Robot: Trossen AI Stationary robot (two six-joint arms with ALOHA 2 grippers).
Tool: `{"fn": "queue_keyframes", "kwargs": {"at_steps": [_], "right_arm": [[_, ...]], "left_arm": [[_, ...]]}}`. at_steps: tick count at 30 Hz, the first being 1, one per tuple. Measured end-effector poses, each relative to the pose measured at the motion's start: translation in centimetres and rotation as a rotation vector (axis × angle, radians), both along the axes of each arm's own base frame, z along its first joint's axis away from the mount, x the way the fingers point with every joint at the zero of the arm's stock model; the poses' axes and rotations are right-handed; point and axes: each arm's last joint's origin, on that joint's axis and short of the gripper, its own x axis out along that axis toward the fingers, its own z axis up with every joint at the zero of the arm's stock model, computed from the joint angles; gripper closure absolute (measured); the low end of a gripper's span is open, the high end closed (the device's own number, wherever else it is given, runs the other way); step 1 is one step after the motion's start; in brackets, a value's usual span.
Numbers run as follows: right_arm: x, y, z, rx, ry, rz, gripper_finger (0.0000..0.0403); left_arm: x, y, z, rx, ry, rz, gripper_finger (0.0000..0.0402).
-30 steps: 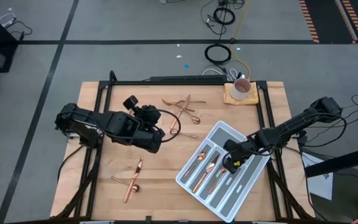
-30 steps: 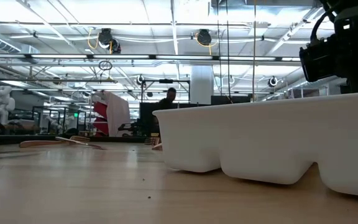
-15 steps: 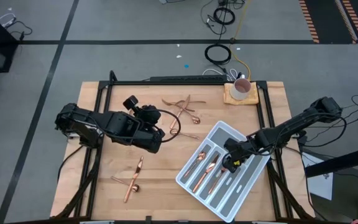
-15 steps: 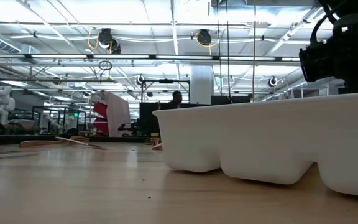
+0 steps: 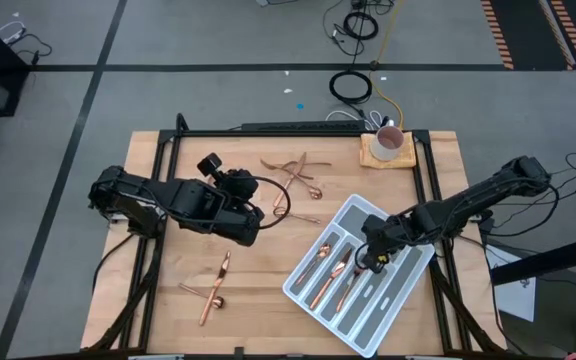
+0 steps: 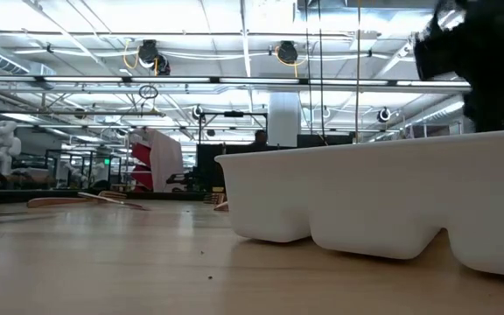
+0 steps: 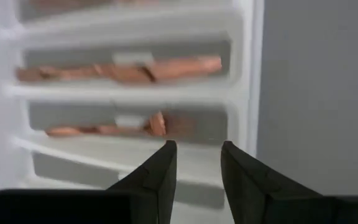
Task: Sort silverware
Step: Put the gold fork into the cutlery tray with the other gold fork
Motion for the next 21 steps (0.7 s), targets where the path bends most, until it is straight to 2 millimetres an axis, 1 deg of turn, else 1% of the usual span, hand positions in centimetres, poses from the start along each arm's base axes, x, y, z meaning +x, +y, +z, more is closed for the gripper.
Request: {"fn": "queue_keyframes", "kwargs": {"at_steps": [2, 4, 7, 9, 12, 16, 18, 21], "right_arm": [[0.8, -0.4, 2.3, -0.082, -0.068, 0.022, 0.0289], [1.5, -1.3, 4.6, -0.183, -0.117, 0.043, 0.0289], [2.5, -3.9, 7.6, -0.349, -0.157, 0.059, 0.0289], [3.4, -6.0, 8.8, -0.427, -0.162, 0.076, 0.0289], [5.4, -9.6, 9.3, -0.485, -0.156, 0.104, 0.0289], [9.1, -14.3, 8.6, -0.478, -0.172, 0.161, 0.0289], [11.3, -16.2, 8.2, -0.493, -0.171, 0.198, 0.0289], [15.0, -18.4, 7.6, -0.526, -0.156, 0.266, 0.0289]], "left_arm": [[0.0, 0.0, 0.0, -0.003, -0.01, 0.003, 0.0353], [-0.1, 0.0, 0.3, -0.009, -0.031, 0.002, 0.0353], [-0.6, 0.0, 1.1, -0.016, -0.091, 0.0, 0.0353], [-1.2, 0.0, 1.8, -0.012, -0.132, -0.001, 0.0353], [-2.3, 0.0, 2.6, -0.009, -0.188, 0.014, 0.0353], [-3.5, -0.2, 3.4, -0.011, -0.237, 0.013, 0.0353], [-3.8, -0.3, 3.5, -0.011, -0.236, 0.007, 0.0353], [-4.2, -0.7, 3.4, -0.002, -0.209, -0.01, 0.0353]]}}
